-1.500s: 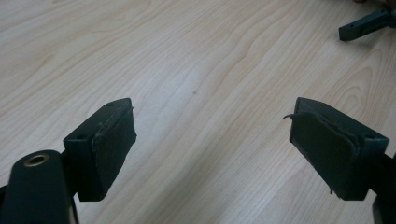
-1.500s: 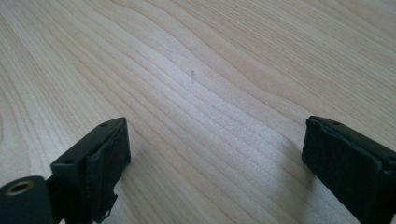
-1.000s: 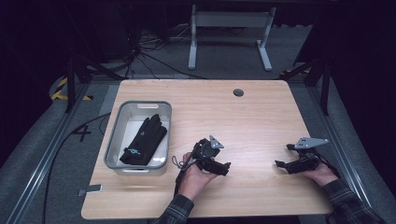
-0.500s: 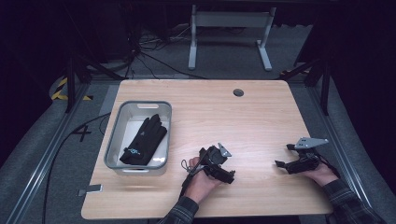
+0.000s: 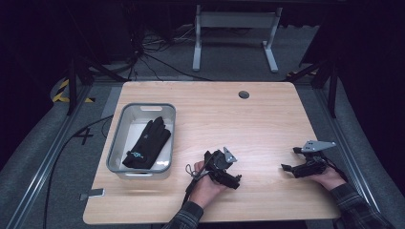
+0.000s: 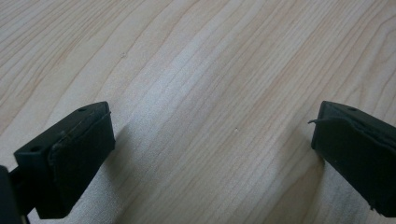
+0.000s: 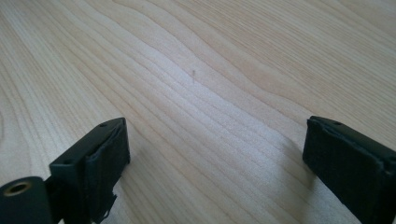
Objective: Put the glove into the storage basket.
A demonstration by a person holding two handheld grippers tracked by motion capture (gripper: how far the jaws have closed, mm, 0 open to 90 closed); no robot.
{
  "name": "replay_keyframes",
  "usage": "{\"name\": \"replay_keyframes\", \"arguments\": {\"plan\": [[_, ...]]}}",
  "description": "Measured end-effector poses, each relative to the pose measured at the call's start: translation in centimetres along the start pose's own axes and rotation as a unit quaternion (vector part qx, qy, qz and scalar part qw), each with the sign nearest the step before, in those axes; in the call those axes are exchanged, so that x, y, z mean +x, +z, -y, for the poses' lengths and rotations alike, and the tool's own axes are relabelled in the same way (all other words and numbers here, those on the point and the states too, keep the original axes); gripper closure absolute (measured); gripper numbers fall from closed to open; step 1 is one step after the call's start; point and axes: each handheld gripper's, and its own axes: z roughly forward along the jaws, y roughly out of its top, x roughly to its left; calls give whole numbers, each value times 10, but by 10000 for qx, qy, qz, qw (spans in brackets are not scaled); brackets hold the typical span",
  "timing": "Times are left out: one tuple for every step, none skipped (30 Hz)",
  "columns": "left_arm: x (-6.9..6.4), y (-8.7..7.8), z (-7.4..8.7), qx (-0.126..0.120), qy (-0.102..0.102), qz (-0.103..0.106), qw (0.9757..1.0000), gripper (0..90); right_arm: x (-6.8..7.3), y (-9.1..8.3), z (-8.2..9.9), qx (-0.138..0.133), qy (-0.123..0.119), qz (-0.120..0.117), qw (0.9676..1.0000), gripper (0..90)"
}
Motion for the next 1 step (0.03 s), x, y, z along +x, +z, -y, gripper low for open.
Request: {"name": "replay_keyframes", "arguments": {"plan": [[0,0,0,-2,4,0,10000,0,0,0,0,0,-3,1,10000,78]]}}
